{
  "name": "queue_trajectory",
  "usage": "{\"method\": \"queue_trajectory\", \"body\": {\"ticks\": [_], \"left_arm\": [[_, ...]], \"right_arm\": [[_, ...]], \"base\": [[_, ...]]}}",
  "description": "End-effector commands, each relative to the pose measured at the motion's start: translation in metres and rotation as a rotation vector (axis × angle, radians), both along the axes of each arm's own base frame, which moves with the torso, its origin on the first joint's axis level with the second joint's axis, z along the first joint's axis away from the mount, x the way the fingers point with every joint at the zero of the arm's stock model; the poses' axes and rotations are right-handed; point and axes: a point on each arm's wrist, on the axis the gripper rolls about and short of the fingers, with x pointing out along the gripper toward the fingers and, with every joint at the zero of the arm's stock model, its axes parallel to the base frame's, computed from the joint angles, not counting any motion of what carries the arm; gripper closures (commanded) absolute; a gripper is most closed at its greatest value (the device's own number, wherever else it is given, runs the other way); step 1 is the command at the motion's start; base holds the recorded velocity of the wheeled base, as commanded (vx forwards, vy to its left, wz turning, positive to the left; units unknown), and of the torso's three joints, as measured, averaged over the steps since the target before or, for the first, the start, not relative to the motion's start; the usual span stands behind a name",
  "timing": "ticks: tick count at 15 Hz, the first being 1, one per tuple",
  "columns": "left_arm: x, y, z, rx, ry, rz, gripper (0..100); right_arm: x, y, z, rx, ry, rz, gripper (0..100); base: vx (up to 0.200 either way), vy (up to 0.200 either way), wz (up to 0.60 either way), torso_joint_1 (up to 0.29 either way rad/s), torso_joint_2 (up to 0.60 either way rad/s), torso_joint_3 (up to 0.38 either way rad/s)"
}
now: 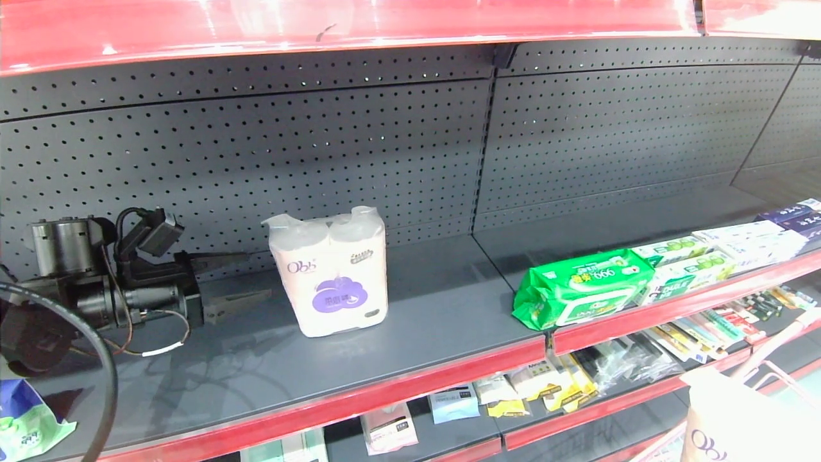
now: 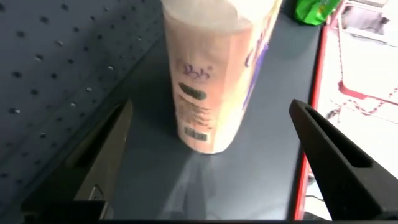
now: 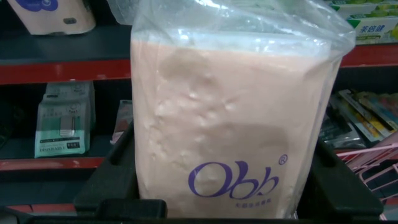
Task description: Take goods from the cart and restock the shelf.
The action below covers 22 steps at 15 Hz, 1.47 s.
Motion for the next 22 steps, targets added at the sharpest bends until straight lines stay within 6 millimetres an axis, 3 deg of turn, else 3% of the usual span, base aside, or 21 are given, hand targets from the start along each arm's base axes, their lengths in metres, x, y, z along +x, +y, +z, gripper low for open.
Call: {"method": "queue_trajectory", "body": {"ticks": [1,5,9,17,22], "left_arm": [[0.004,-0.006,-0.004,-0.001,0.007,-0.023,0],[0.012,-0.019,-0.009,-0.004,0.021,-0.069,0],[0.033,-0.026,-0.016,-0.001,0.016,-0.092,0],[0.05,-0.051,-0.019,0.001,-0.001,-0.166,0],[0.055,-0.057,-0.019,0.0,-0.007,-0.179,0]], "right_arm": [[0.0,0.0,0.0,-0.001,-0.001,0.001,100],[0.0,0.0,0.0,-0.001,-0.001,0.001,100],[0.0,0.0,0.0,-0.001,-0.001,0.001,100],[0.0,0.0,0.0,-0.001,-0.001,0.001,100],[0.0,0.0,0.0,0.001,0.001,0.0,100]], "base": [[0.0,0.0,0.0,0.0,0.0,0.0],[0.0,0.0,0.0,0.0,0.0,0.0],[0.0,0.0,0.0,0.0,0.0,0.0],[0.0,0.0,0.0,0.0,0.0,0.0],[0.0,0.0,0.0,0.0,0.0,0.0]]}}
